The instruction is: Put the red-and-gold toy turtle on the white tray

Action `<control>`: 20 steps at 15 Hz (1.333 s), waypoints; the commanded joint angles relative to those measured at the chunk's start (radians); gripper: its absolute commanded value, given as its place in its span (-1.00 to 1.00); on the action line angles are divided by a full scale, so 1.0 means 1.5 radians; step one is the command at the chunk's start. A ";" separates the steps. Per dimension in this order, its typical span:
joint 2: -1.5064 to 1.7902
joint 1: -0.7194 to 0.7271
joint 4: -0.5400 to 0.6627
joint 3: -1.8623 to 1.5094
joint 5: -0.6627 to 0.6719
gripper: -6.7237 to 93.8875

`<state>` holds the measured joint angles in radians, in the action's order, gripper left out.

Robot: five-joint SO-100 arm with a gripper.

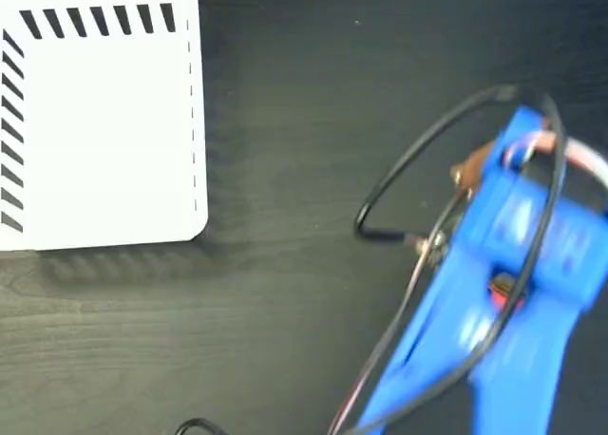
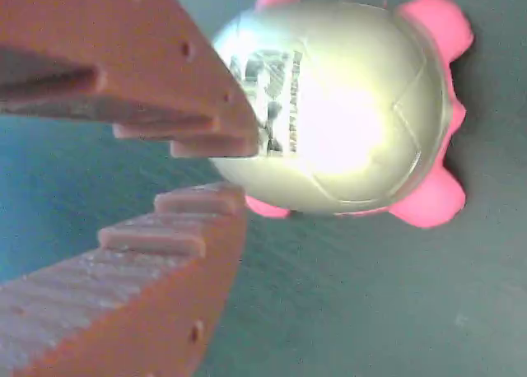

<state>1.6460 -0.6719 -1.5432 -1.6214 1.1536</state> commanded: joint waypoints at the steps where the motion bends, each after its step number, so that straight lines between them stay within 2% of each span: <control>1: -0.022 -0.020 -0.004 0.077 -0.001 -0.77; 4: -0.029 -0.051 -0.006 0.074 0.047 -0.77; 5: -0.015 -0.066 -0.006 0.057 0.075 -0.68; 6: 0.001 -0.084 -0.004 0.038 0.101 -0.45; 10: 0.027 -0.141 0.001 -0.008 0.171 -0.11; 17: -0.024 -0.165 0.029 -0.028 0.163 0.44; 20: -0.052 -0.165 0.083 -0.061 0.125 0.48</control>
<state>1.5432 -0.8989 -1.4496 -1.7089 1.3545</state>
